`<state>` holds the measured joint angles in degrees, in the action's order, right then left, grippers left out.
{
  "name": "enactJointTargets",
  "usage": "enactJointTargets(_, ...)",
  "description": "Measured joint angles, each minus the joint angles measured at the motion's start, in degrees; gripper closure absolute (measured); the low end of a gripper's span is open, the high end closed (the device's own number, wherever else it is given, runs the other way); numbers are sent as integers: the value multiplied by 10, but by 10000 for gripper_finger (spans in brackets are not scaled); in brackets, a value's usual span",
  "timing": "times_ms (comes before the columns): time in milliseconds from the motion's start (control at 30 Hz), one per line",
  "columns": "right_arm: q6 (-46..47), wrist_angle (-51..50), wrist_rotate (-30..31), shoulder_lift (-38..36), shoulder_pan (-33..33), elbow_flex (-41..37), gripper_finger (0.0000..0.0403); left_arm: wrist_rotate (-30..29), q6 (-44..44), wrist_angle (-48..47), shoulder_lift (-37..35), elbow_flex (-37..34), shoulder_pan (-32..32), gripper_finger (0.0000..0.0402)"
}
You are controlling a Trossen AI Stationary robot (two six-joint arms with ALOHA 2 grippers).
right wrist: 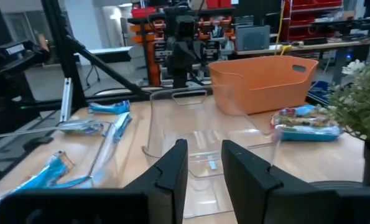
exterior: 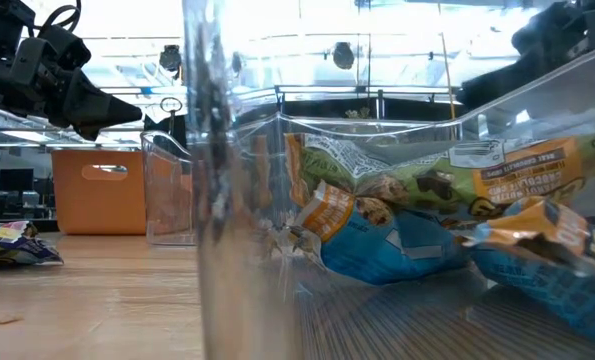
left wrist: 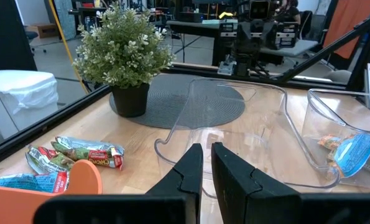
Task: Pick and place Granola Bars by type
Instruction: Put the purple granola bar into the top transparent bin
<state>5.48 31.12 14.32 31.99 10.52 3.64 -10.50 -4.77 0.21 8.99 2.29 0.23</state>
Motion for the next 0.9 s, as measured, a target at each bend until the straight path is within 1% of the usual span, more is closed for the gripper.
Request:
enactJointTargets(167,-7,-57,-57,-55,-38,-1,314,0,0,0,0,0,0,364)
enactJointTargets(333,-8,-142,-69,-117,-69,-2,314,0,0,0,0,0,0,364)
enactJointTargets(533,-9,-201,-71,-187,-106,-2,314,0,0,0,0,0,0,364)
enactJointTargets(700,-16,-244,-72,-231,-118,-2,314,0,0,0,0,0,0,364)
enactJointTargets(900,-18,-283,-100,-260,-118,-3,314,0,0,0,0,0,0,364)
